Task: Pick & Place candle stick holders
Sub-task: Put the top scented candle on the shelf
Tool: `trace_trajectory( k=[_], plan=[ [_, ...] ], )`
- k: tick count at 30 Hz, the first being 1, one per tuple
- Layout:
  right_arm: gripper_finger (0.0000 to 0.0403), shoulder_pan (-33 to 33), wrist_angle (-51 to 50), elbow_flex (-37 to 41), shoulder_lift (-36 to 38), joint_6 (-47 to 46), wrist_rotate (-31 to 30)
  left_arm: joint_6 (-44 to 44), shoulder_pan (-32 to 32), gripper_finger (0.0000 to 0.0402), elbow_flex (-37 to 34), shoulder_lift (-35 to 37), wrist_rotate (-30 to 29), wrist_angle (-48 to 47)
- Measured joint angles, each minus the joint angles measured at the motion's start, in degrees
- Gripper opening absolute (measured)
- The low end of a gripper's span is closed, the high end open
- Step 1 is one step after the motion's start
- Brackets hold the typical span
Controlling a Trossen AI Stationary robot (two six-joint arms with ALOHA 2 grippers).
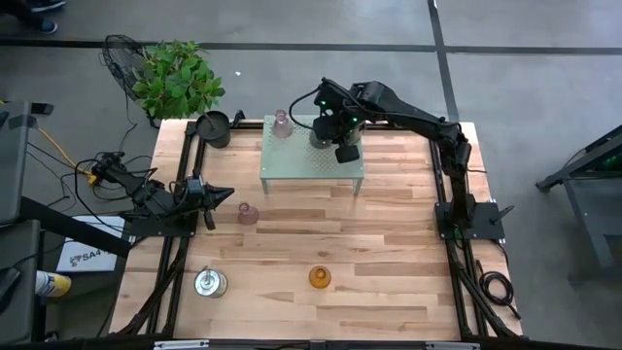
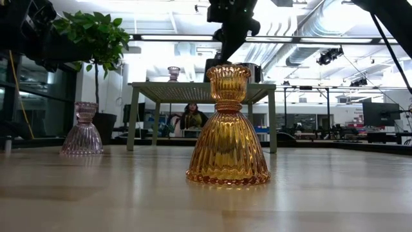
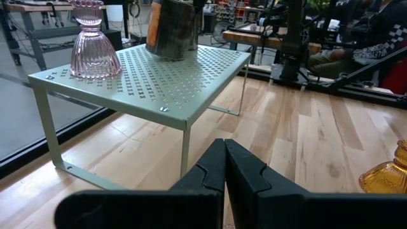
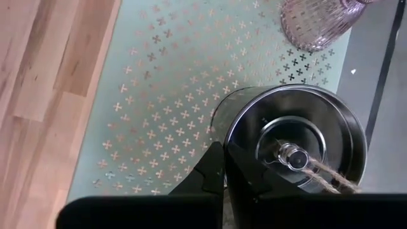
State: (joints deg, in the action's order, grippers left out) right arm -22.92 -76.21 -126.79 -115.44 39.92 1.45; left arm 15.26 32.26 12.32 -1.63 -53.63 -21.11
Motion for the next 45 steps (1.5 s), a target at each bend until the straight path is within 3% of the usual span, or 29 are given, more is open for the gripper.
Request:
trace_trajectory(
  k=[9,18,45],
  plan=[
    [0.0000,0.2,-2.5,0.0,0.4,-1.3,3.8,0.0,0.0,0.0001,0.0,0.0,-0.1,0.0],
    [0.0000,1.3,-7.2,0.1,5.4,-5.3,7.5,0.0,0.0,0.0001,0.0,0.0,-0.1,0.0],
    [0.0000,5.6,-13.8,0.2,7.0,-12.8,2.0,0.0,0.0,0.0001,0.0,0.0,0.2,0.1]
  ],
)
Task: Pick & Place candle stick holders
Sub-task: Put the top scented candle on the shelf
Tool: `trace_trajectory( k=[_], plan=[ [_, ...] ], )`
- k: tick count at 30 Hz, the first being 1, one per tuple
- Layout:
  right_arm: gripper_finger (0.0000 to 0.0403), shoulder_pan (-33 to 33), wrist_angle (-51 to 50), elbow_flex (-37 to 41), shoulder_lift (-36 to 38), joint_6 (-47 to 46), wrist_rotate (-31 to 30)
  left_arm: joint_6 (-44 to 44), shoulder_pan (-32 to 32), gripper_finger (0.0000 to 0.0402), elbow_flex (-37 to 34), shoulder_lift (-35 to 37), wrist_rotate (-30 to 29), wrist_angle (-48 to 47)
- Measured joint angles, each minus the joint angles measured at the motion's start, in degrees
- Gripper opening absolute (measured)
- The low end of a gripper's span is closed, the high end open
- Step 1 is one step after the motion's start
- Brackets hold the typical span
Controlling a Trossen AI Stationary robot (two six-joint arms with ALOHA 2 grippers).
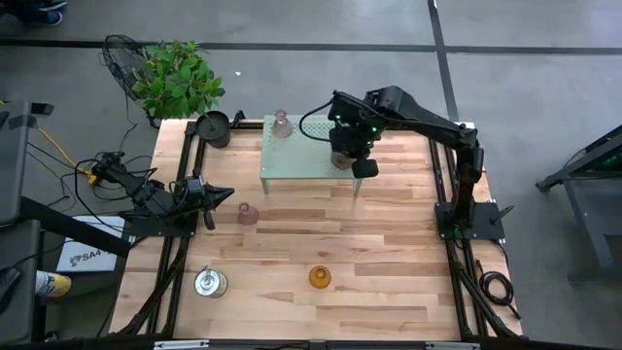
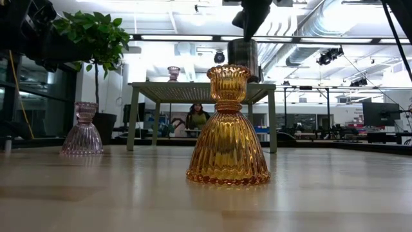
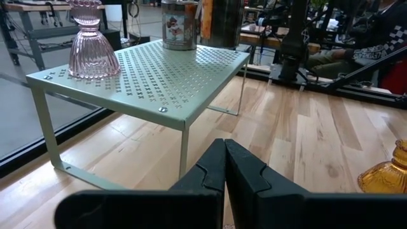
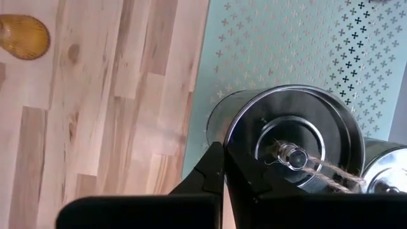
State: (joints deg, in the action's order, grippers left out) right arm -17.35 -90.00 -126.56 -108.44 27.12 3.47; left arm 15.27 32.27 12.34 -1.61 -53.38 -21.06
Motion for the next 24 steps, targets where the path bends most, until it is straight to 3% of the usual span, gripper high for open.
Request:
trace_trajectory(
  k=[11,24],
  plan=[
    [0.0000,0.9,0.4,0.0,0.0,-3.6,-3.3,0.0,0.0,0.0001,0.0,0.0,0.2,0.5],
    [0.0000,1.3,0.7,0.0,0.0,-18.1,-7.4,0.2,0.0,0.0001,0.0,0.0,0.2,0.5]
  ],
)
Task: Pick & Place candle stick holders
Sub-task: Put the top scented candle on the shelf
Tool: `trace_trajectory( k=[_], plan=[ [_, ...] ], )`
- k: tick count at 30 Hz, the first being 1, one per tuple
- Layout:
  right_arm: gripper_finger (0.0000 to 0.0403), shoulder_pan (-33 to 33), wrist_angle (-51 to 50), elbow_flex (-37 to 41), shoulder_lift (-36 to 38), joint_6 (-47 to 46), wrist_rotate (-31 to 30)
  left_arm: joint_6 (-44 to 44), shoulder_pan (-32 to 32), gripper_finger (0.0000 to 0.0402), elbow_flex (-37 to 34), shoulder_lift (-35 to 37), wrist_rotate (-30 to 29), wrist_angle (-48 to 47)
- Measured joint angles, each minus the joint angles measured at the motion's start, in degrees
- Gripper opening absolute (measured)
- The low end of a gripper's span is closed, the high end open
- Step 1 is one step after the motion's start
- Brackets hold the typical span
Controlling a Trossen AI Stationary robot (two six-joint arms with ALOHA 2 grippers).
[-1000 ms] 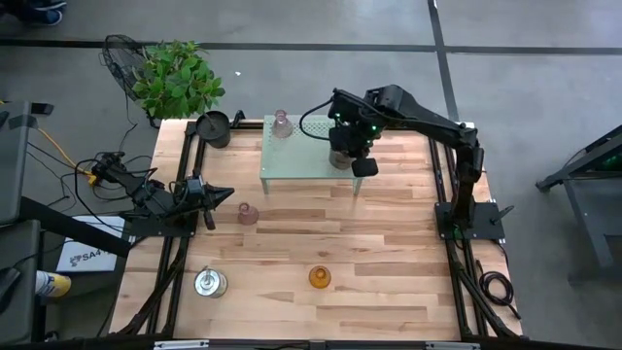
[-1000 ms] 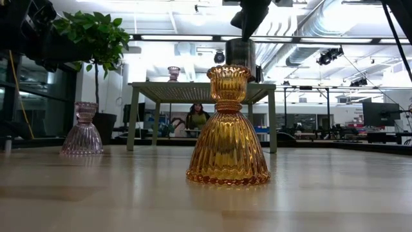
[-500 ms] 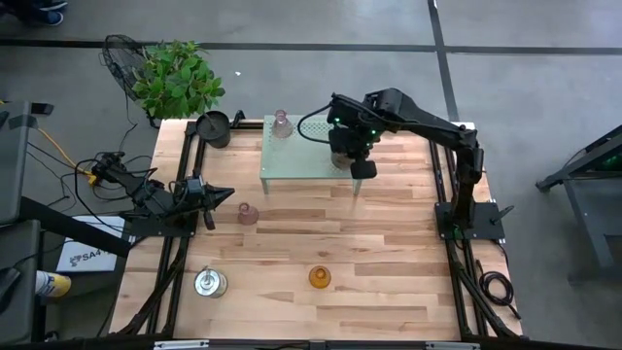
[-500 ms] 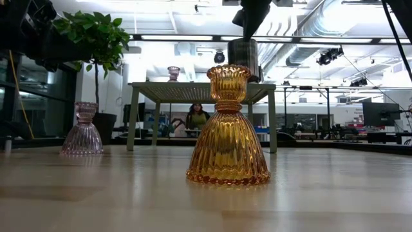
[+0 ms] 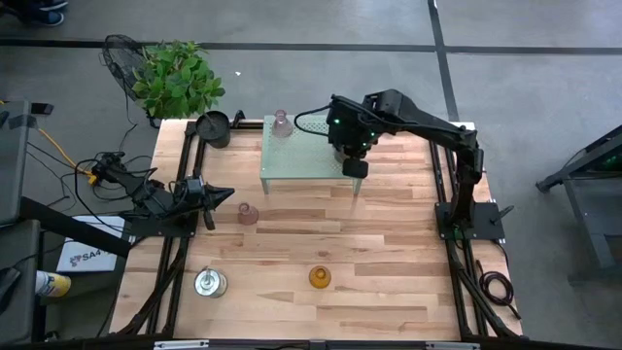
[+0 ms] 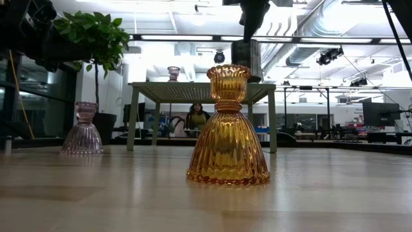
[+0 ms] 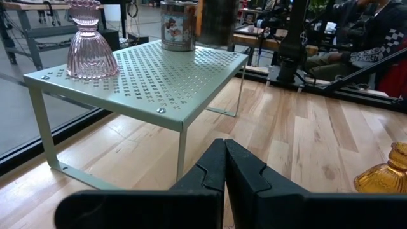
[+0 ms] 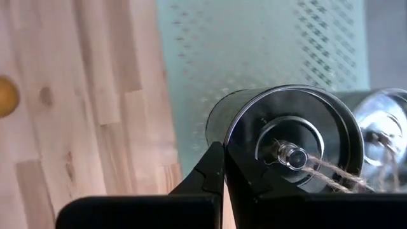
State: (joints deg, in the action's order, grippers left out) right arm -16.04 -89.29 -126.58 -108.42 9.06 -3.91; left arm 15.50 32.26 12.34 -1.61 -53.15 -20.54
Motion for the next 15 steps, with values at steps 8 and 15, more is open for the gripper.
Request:
trace_trajectory(
  k=[8,15],
  plan=[
    [0.0000,0.0,0.8,1.2,0.1,-5.8,-1.9,0.0,0.0,0.0001,0.0,0.0,0.0,0.3],
    [0.0000,0.0,4.6,7.4,1.4,-5.2,-1.8,0.0,0.0,0.0001,0.0,0.0,0.0,0.3]
  ],
)
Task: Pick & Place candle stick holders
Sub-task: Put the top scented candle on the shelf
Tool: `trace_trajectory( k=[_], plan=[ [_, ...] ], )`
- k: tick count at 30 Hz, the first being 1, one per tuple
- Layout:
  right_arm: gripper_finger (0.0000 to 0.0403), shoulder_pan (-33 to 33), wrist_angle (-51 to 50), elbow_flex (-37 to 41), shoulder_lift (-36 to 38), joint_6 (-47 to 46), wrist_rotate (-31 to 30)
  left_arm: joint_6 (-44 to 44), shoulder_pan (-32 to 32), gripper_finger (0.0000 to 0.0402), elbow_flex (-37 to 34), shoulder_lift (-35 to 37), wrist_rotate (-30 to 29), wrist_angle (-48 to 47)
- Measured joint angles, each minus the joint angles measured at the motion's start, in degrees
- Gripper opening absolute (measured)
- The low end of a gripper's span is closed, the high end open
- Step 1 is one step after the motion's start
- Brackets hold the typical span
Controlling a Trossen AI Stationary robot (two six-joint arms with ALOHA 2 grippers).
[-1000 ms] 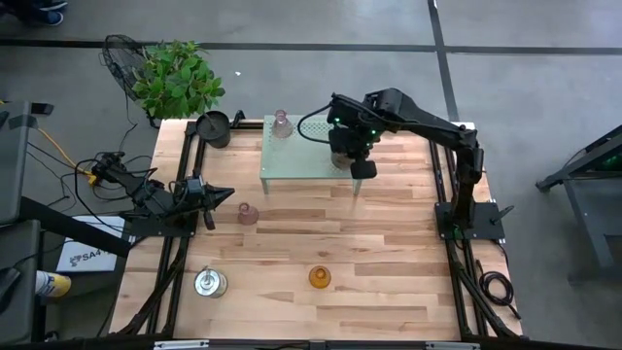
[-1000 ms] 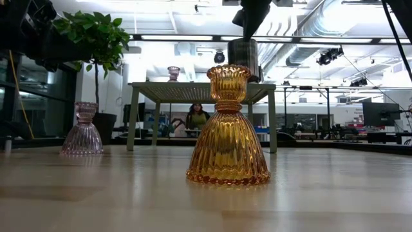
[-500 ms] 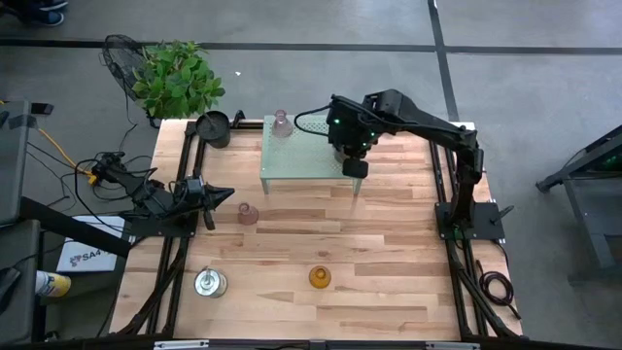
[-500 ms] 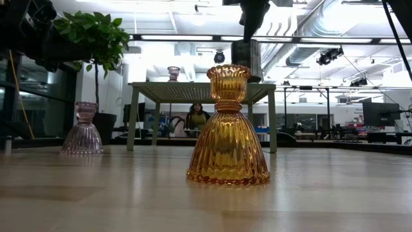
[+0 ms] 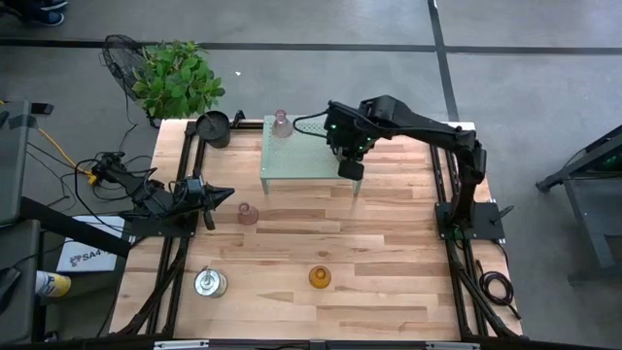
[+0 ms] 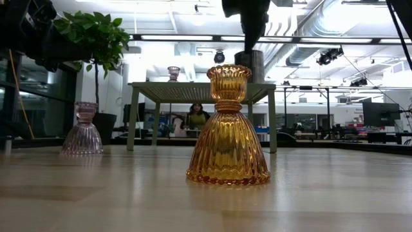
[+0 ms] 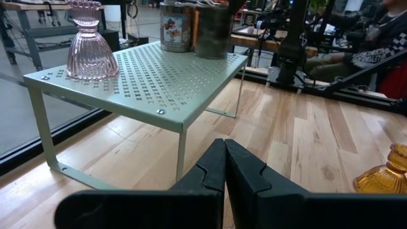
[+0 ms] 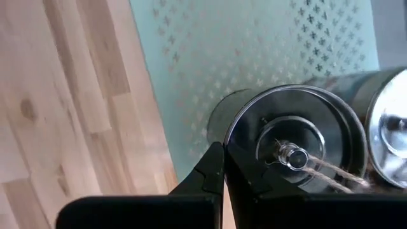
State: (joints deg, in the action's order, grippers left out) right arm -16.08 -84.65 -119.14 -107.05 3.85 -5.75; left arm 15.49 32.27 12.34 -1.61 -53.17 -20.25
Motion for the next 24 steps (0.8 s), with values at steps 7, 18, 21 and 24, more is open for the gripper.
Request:
trace_trajectory(
  k=[7,18,21,24],
  plan=[
    [0.0000,-0.4,1.7,4.0,2.4,1.1,1.7,0.0,0.0,0.0001,0.0,0.0,-0.1,0.0],
    [0.0000,-0.4,2.1,4.6,3.4,2.6,3.1,0.0,0.0,0.0001,0.0,0.0,-0.4,0.0],
    [0.0000,-0.4,3.2,4.6,3.4,2.9,3.7,0.0,0.0,0.0001,0.0,0.0,-0.4,0.0],
    [0.0002,-0.4,3.1,4.6,3.4,3.0,4.7,0.0,0.0,0.0001,0.0,0.0,-0.4,0.0]
  ],
)
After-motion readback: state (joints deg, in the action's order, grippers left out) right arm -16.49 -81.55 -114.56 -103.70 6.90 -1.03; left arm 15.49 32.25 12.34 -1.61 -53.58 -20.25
